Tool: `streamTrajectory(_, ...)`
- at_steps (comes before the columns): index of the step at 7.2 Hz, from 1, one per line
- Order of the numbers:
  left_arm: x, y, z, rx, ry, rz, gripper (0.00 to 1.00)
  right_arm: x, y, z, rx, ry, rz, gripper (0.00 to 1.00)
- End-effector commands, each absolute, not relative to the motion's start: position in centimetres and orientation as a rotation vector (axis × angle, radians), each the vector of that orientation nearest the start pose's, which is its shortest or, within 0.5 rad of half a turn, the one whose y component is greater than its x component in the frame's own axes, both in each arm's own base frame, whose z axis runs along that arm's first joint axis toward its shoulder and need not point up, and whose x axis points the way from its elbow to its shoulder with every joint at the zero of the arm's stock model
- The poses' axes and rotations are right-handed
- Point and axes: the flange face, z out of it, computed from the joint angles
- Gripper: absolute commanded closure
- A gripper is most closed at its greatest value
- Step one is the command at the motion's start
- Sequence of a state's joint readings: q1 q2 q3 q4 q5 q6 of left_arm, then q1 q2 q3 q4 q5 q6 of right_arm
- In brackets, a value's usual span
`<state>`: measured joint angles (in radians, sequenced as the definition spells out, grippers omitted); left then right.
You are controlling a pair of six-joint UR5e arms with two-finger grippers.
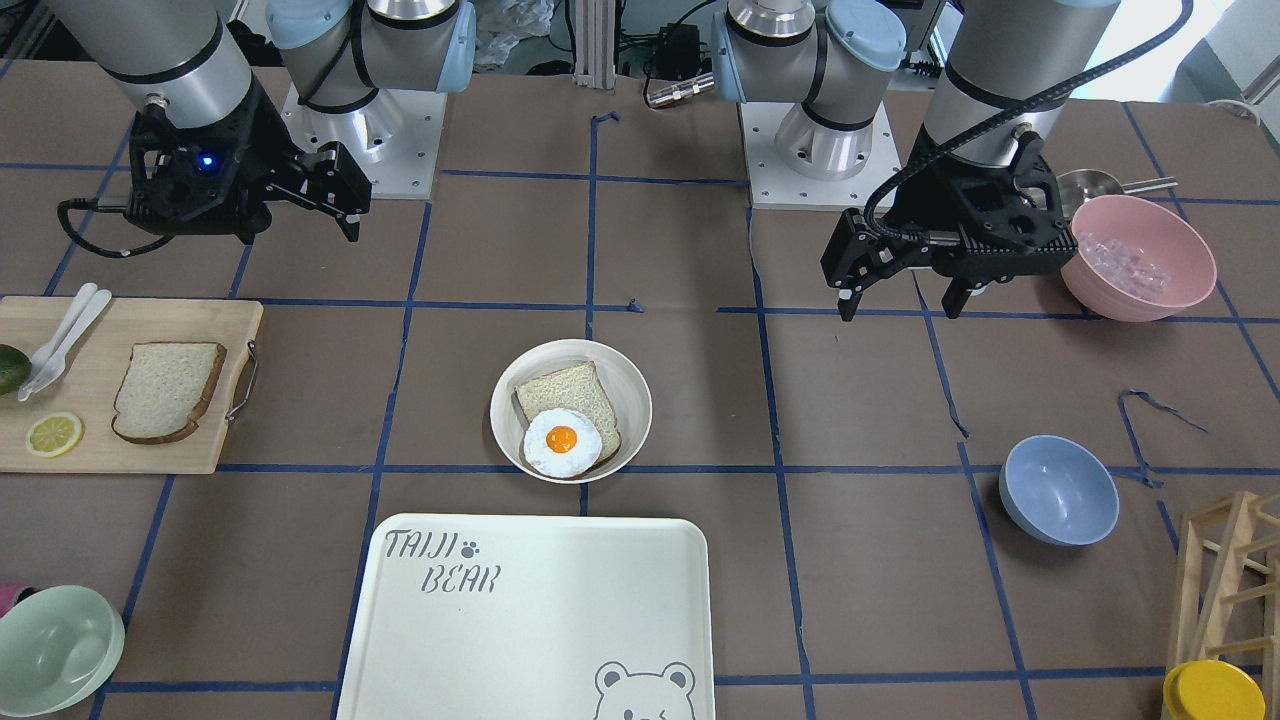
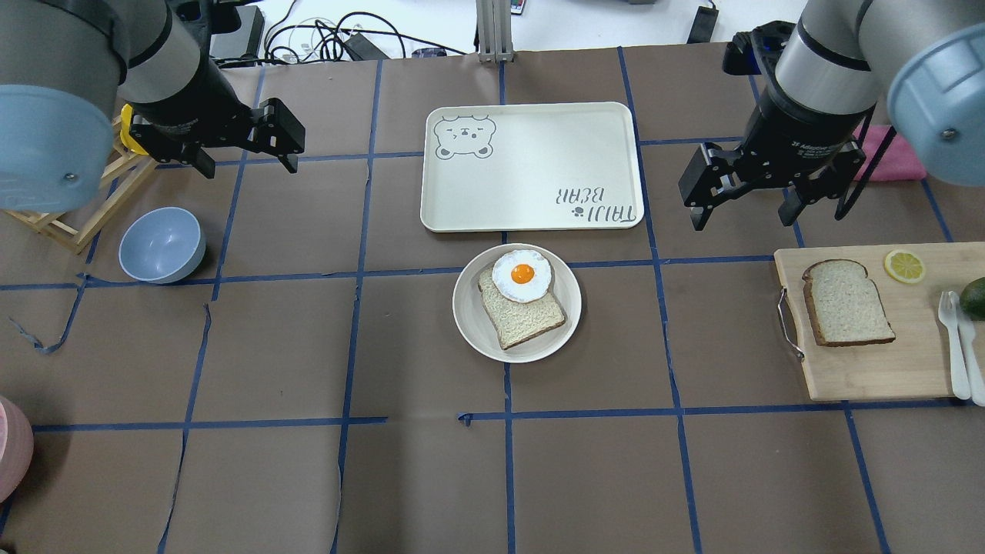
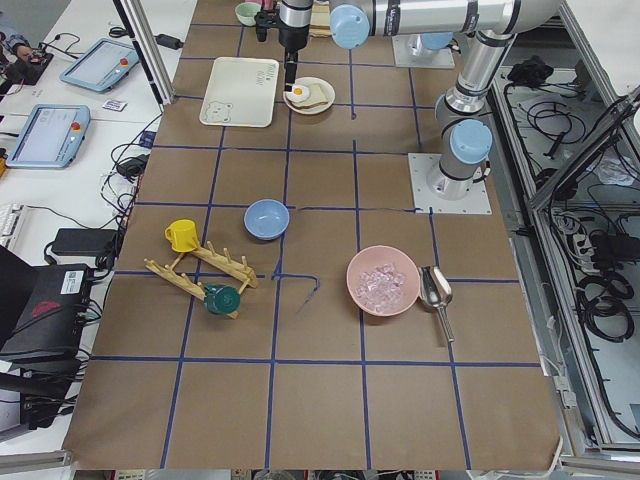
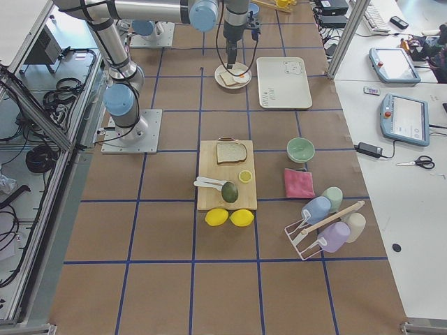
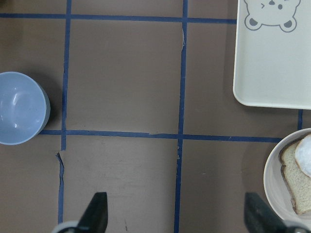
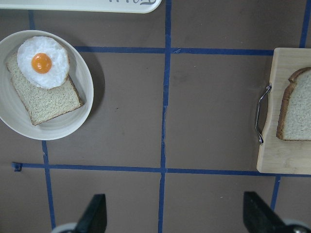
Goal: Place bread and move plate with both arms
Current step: 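Move the right gripper toward the wooden cutting board, then lower the right gripper onto the bread slice on the cutting board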
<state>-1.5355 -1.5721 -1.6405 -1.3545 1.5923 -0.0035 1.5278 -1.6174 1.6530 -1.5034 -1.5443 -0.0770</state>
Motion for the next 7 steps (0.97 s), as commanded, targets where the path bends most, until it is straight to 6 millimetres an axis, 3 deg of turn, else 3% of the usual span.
streamTrajectory(1,-11.6,-50.8,47.4,-0.055,3.110,-0.222,0.00,11.3,-46.8,46.1,-0.023,3.118,0.161,0.00)
streamTrajectory(2,-11.6,-50.9,47.5,-0.055,3.110,-0.224,0.00,10.3,-47.4,46.0,0.003,3.123,0.147,0.00)
streamTrajectory(4,-11.6,-50.9,47.5,-0.055,3.110,-0.224,0.00,3.3,-49.3,44.7,0.259,3.087,0.172,0.00)
streamTrajectory(5,-11.5,-50.9,47.5,-0.057,3.109,-0.224,0.00,0.6,-49.7,42.9,0.342,3.077,0.226,0.00)
streamTrajectory(6,-11.5,-50.9,47.6,-0.057,3.109,-0.226,0.00,-1.6,-50.1,39.6,0.479,3.053,0.316,0.00)
streamTrajectory(7,-11.5,-50.9,47.5,-0.057,3.109,-0.224,0.00,-3.5,-51.8,37.1,0.649,3.035,0.245,0.00)
